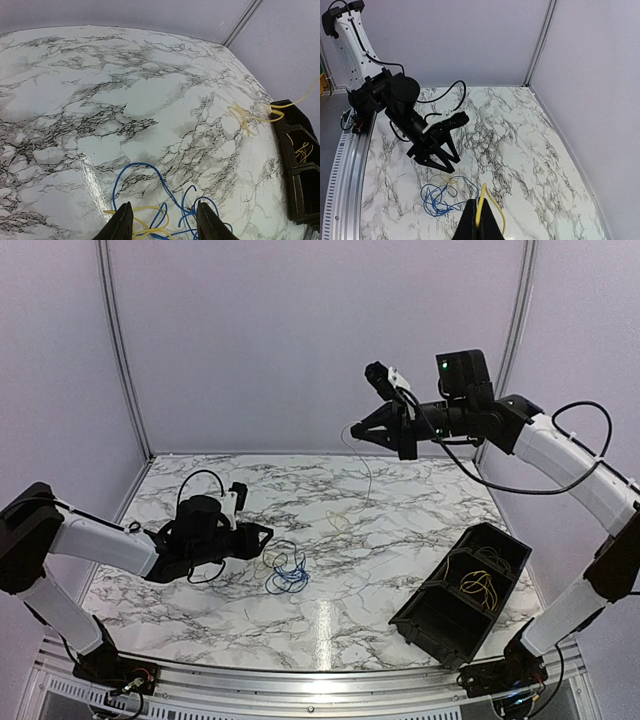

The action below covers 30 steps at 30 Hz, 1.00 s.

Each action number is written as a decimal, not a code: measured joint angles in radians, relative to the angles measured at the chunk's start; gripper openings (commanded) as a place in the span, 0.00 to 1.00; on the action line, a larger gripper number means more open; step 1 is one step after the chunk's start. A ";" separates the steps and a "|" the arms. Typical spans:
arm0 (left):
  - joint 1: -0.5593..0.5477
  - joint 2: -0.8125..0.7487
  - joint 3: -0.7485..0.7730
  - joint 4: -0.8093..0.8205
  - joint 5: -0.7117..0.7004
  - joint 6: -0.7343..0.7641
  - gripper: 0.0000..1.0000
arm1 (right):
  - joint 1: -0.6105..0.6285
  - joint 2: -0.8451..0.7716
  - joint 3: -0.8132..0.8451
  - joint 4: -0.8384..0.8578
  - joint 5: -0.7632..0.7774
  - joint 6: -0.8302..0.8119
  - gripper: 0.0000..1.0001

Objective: Untangle the cables

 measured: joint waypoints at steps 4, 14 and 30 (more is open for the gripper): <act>-0.002 -0.021 0.014 -0.030 0.000 0.003 0.46 | -0.059 0.000 -0.135 0.050 -0.021 0.023 0.00; -0.051 0.026 0.124 -0.072 0.049 0.000 0.46 | -0.206 -0.050 -0.303 0.194 -0.060 0.079 0.00; -0.106 0.481 0.517 -0.103 0.243 -0.255 0.42 | -0.323 -0.049 -0.462 0.367 -0.067 0.127 0.00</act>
